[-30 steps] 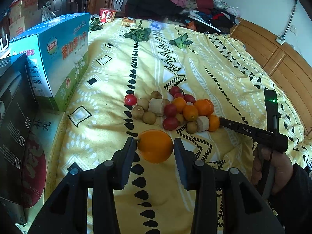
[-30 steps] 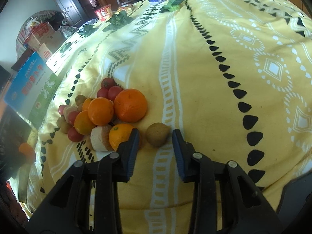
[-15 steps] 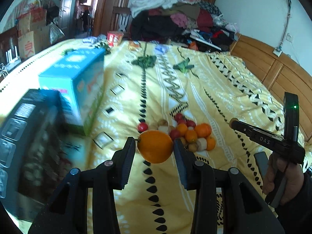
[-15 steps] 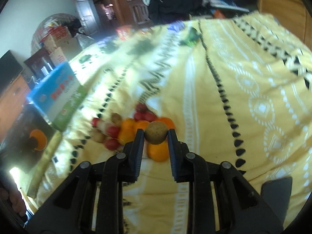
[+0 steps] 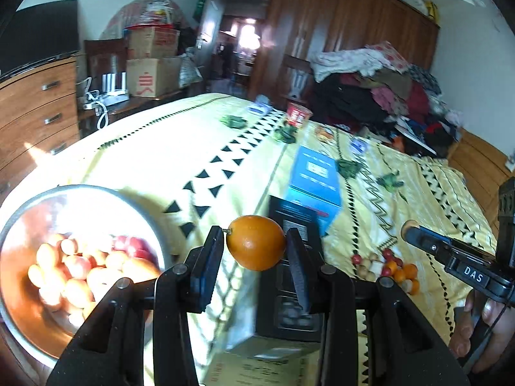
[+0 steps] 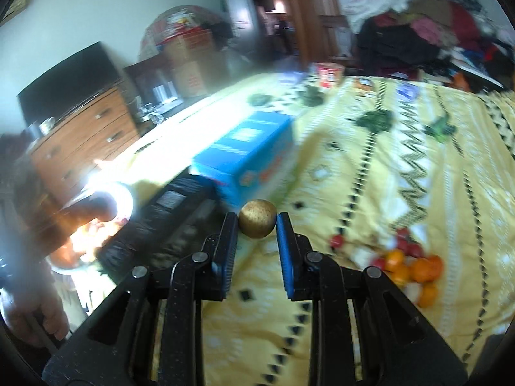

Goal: Organize fruits
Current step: 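Carry the orange and kiwi to the steel bowl and release both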

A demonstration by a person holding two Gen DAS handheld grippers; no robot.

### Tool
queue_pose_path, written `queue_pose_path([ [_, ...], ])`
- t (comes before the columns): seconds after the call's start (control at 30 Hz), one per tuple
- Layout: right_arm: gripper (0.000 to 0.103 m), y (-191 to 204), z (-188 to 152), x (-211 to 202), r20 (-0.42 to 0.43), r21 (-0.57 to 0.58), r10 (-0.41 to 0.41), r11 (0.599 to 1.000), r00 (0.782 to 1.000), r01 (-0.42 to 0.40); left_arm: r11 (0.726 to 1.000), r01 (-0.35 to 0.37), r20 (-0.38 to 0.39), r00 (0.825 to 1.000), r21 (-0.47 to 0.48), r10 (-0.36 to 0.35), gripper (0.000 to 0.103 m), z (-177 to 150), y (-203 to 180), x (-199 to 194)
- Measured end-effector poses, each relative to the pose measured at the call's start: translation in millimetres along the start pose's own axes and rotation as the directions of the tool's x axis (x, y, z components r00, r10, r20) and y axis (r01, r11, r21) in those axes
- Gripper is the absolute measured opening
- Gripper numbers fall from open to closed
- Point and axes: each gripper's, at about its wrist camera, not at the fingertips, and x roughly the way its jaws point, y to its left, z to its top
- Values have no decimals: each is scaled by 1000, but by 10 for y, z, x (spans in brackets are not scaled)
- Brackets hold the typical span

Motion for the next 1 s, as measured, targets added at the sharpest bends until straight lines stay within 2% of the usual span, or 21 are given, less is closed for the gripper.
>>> queue_pose_path([
  [0.1, 25, 554, 158, 216, -21, -54, 89, 994, 996, -90, 995, -82, 45, 995, -51, 84, 41, 138, 530, -165],
  [0.2, 25, 941, 247, 391, -51, -87, 156, 983, 986, -160, 985, -141, 55, 988, -97, 147, 41, 204, 968, -228],
  [0.3, 25, 1348, 305, 627, -108, -110, 218, 967, 970, -230, 970, -181, 32, 982, -159, 189, 41, 208, 1396, -231],
  [0.47, 25, 1848, 225, 970, -214, -132, 270, 944, 939, -302, 940, -230, -6, 972, -251, 237, 41, 92, 1860, -233],
  [0.73, 25, 2293, 56, 1273, -333, -141, 310, 917, 891, -372, 911, -267, -73, 964, -313, 257, 41, -186, 2203, -208],
  [0.9, 25, 2519, -19, 1316, -369, -160, 320, 903, 873, -398, 913, -260, -82, 966, -316, 247, 41, -236, 2238, -209],
  [1.0, 26, 2597, -41, 1336, -379, -170, 315, 900, 870, -401, 912, -257, -85, 966, -320, 243, 41, -248, 2257, -203],
])
